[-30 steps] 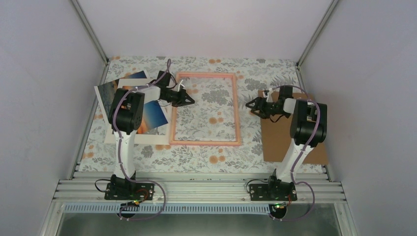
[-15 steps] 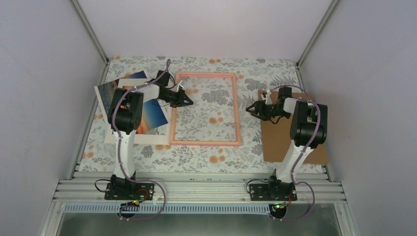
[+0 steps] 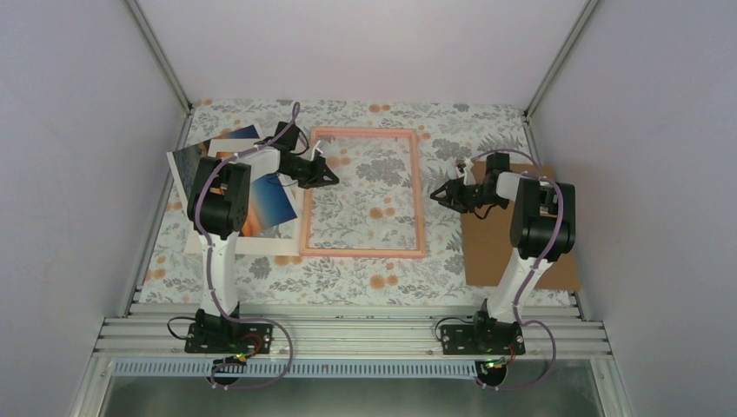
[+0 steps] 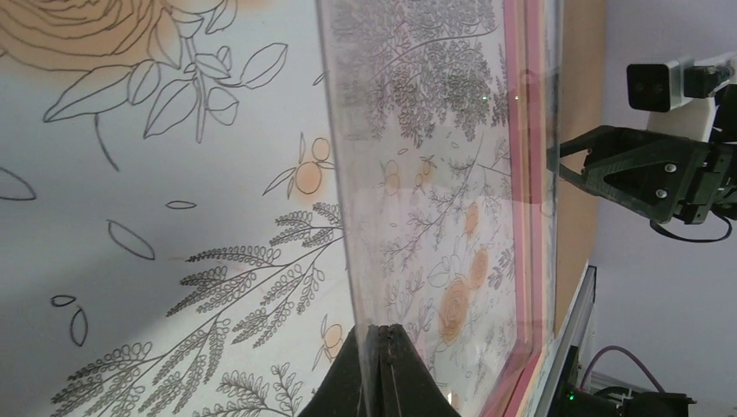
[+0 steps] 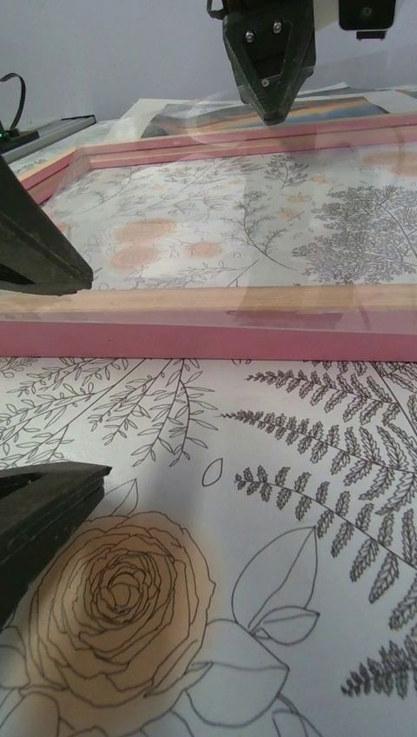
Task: Put the photo into the frame
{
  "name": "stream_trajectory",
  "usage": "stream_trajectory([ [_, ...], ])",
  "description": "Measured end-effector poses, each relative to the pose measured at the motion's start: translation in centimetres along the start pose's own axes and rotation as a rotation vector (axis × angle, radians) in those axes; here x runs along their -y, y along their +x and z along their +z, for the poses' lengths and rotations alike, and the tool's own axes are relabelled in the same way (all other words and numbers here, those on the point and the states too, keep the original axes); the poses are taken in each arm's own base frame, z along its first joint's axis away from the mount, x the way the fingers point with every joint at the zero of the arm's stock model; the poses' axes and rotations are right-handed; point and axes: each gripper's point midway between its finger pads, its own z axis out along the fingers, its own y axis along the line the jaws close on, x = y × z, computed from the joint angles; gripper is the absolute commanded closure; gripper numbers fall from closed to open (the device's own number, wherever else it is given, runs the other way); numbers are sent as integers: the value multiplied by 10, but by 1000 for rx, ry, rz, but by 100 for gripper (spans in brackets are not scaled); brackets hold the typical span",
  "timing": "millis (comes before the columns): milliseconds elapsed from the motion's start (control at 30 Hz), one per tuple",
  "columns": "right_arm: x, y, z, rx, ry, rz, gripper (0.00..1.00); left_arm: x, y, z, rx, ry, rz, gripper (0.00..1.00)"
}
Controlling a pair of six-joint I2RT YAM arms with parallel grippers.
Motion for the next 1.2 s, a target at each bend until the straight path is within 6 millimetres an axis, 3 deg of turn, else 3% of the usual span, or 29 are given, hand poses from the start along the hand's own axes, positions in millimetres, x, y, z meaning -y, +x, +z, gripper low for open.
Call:
stream_trajectory([
  [867,-13,-1,8,-16,-9,-36,53,-17,16,-2,-33,-34,-105,98],
  [1200,-17,0,11,-24,-15,-43,55,-4,16,-9,-26,2,-137,98],
])
